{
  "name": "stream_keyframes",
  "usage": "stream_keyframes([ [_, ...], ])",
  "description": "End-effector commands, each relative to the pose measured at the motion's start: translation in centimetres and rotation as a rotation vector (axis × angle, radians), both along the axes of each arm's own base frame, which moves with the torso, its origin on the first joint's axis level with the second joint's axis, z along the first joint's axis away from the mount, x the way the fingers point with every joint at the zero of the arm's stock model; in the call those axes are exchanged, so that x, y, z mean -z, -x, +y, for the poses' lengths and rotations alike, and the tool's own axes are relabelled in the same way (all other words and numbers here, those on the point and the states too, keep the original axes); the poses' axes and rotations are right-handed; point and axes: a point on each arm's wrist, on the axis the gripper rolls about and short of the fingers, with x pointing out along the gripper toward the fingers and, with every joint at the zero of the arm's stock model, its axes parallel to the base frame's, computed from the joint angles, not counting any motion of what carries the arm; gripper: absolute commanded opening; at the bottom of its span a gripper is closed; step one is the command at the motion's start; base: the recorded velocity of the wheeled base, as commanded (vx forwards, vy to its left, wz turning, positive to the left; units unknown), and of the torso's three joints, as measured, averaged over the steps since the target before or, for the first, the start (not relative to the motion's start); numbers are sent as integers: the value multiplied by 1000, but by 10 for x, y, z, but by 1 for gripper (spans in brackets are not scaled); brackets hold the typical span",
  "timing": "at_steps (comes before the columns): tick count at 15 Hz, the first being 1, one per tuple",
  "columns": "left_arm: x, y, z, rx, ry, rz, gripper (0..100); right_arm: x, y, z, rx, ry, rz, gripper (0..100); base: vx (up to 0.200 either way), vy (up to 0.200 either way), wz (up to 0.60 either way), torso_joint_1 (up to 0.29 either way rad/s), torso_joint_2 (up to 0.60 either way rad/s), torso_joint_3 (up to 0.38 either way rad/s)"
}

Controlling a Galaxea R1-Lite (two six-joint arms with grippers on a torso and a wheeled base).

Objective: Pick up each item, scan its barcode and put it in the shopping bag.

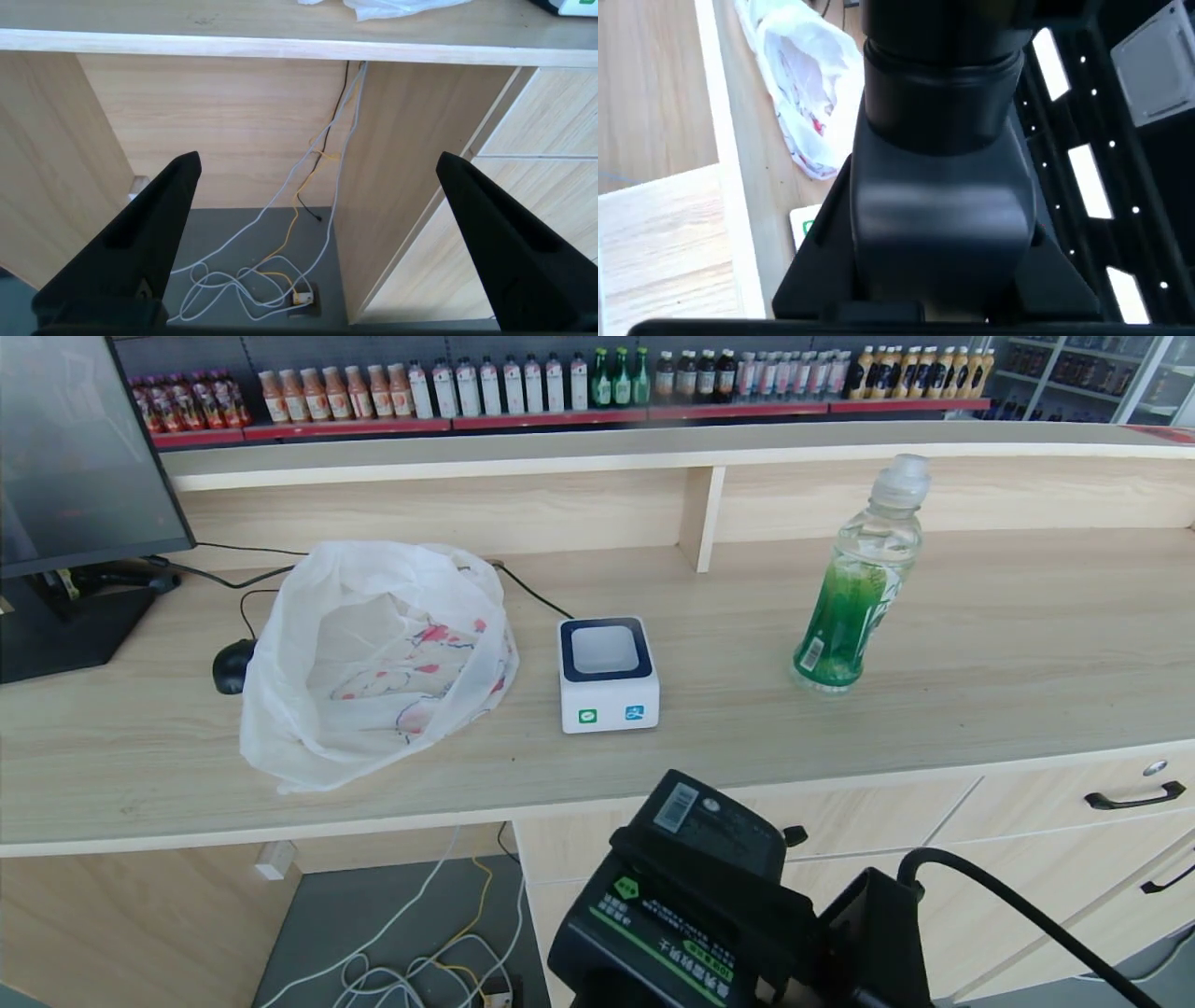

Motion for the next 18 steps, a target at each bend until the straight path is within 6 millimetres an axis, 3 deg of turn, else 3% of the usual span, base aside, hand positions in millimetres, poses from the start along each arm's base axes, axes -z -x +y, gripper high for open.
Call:
stream_keyframes([
  [1, 0, 0, 0, 0, 0, 0, 100, -16, 8, -7, 23, 10, -130, 0, 0, 0, 0, 0, 0, 0],
  [18, 0, 0, 0, 0, 0, 0, 100, -23, 12, -8, 57, 66, -268, 0, 0, 0, 0, 0, 0, 0],
])
